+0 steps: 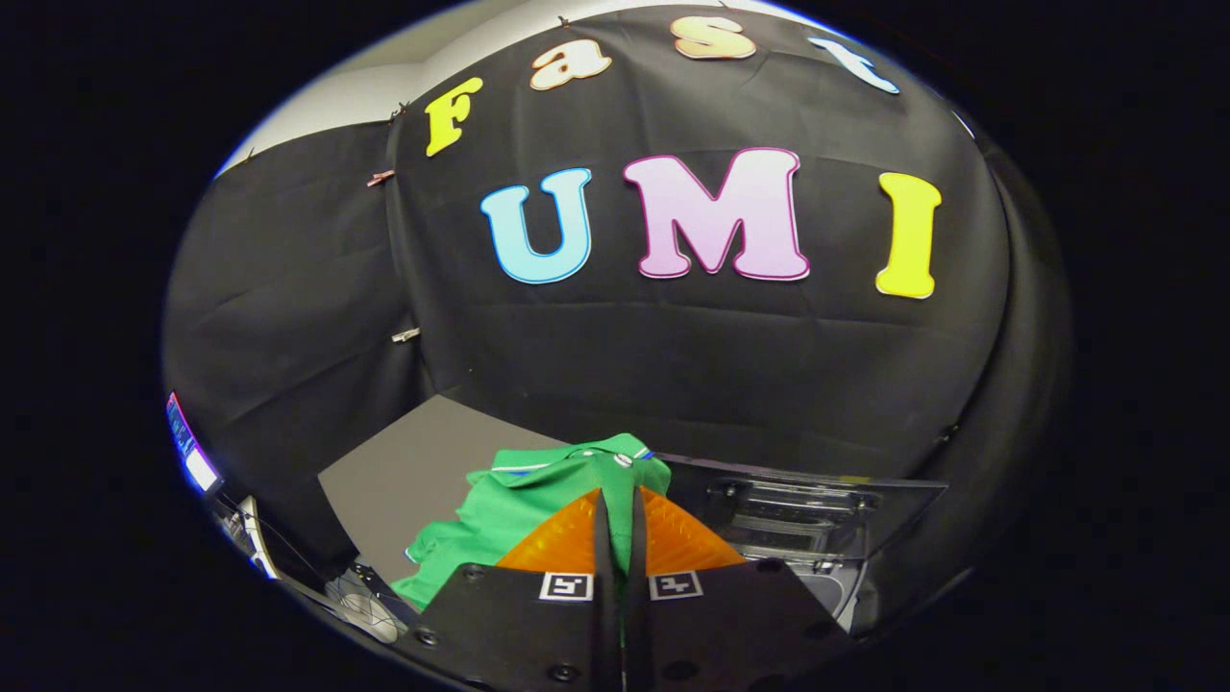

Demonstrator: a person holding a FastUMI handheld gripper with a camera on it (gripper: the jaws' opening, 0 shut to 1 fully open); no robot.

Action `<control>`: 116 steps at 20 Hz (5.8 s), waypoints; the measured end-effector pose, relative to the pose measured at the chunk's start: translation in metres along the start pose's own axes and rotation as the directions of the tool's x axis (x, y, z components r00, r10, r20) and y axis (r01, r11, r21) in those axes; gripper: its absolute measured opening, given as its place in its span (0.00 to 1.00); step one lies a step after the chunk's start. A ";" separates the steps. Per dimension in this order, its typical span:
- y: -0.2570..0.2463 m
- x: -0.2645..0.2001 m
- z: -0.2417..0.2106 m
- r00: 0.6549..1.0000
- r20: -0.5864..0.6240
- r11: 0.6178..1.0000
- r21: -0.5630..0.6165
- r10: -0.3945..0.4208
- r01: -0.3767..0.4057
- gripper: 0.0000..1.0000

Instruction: Put the clothes into the washing machine and then close the washing machine lid.

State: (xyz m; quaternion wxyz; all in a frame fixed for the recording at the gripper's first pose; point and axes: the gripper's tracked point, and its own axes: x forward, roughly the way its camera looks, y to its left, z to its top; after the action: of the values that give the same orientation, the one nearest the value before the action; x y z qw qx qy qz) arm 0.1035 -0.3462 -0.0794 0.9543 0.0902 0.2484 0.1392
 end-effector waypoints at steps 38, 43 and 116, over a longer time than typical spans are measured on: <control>-0.181 0.070 -0.298 0.789 -0.489 0.903 0.009 -0.371 0.430 0.07; -0.188 0.075 -0.326 0.766 -0.521 0.890 0.024 -0.377 0.454 0.07; -0.175 0.099 -0.057 0.874 0.138 0.885 0.073 -0.466 0.461 1.00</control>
State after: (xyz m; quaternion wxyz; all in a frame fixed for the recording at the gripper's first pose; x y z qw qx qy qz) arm 0.1972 -0.4751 -0.2151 0.9741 0.0564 0.1921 -0.1054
